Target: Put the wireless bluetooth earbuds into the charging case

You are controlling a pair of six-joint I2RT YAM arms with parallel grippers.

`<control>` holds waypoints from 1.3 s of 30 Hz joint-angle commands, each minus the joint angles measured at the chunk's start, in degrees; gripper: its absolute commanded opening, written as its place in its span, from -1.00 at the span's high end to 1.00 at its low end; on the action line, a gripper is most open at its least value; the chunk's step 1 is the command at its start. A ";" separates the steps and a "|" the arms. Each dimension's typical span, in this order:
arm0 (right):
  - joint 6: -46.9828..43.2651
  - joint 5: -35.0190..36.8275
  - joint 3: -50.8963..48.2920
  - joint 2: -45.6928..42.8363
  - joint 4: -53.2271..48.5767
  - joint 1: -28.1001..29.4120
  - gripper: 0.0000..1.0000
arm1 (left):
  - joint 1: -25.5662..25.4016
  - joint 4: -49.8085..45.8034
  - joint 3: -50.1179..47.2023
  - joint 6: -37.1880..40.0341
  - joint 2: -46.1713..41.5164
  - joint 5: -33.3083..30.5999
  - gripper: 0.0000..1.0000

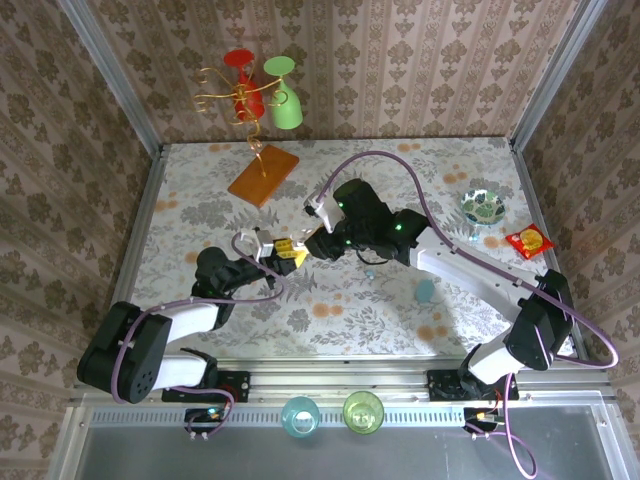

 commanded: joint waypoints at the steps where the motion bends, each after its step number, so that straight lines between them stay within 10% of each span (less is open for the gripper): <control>1: -1.66 2.12 1.93 0.78 -2.06 -0.25 0.42 | 0.55 2.73 1.12 -1.62 -1.15 1.67 1.00; 39: -0.66 0.31 4.37 2.46 -3.96 -0.59 0.37 | 0.98 2.61 2.42 -4.73 -0.19 2.57 1.00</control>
